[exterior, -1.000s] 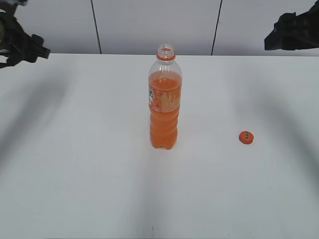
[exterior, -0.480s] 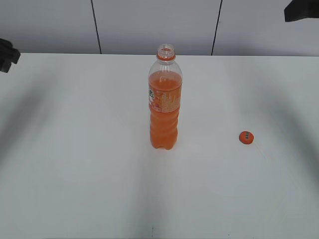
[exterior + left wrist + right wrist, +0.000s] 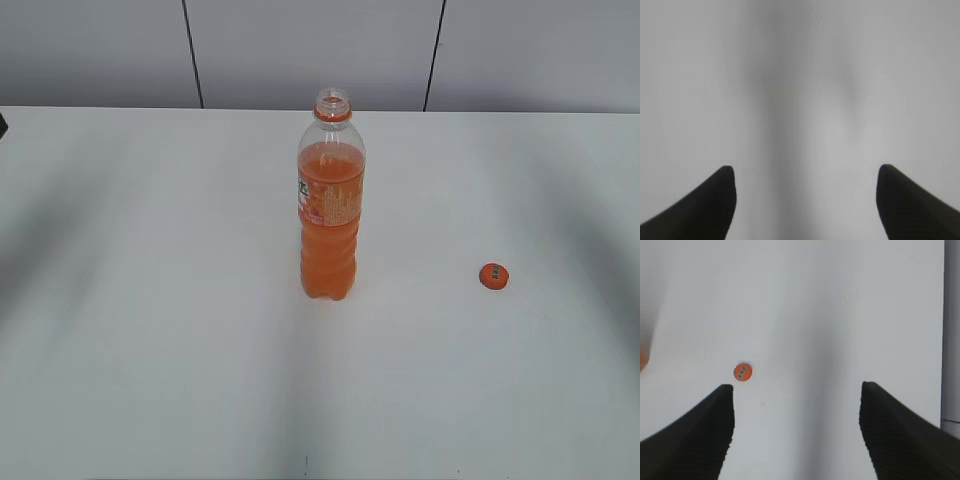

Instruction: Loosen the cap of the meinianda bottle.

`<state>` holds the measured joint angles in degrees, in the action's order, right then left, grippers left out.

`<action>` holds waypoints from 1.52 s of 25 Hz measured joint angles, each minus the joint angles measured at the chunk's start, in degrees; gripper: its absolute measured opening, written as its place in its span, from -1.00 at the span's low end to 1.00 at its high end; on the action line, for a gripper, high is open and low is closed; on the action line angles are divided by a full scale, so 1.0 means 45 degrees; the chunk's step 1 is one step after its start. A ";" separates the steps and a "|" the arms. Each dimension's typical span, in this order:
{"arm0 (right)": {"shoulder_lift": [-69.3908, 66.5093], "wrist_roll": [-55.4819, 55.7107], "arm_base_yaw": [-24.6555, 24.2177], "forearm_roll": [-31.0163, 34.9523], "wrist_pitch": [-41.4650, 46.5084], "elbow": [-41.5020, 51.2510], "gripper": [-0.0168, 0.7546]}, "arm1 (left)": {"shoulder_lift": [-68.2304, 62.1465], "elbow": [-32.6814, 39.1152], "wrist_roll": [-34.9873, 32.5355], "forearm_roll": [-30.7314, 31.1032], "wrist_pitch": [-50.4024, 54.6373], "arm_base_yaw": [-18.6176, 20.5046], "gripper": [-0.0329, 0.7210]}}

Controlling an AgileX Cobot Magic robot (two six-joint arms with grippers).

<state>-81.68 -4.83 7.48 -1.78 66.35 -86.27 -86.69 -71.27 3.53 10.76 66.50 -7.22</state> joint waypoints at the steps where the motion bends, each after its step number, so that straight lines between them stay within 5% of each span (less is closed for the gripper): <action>1: 0.0000 0.0017 0.0000 -0.0042 0.0326 -0.0131 0.56 | 0.0164 0.0000 -0.0025 -0.0066 0.0272 0.0000 0.49; 17: 0.2319 0.0389 0.0000 -0.0092 0.0752 -0.0063 0.56 | 0.3801 0.0000 -0.0575 -0.1872 0.0786 0.0000 0.45; 24: 0.4497 0.0414 0.0000 -0.0092 0.0752 0.1993 0.56 | 0.5230 0.0201 -0.0613 -0.2159 0.0795 0.0000 0.45; 38: 0.9023 0.0927 0.0000 -0.0171 0.0742 0.6909 0.56 | 1.0103 0.5525 -0.0606 -0.2278 -0.0035 0.0000 0.44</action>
<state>-41.08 -0.66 7.48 -2.55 69.69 -55.18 -41.23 -46.40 0.80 0.51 66.34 -7.22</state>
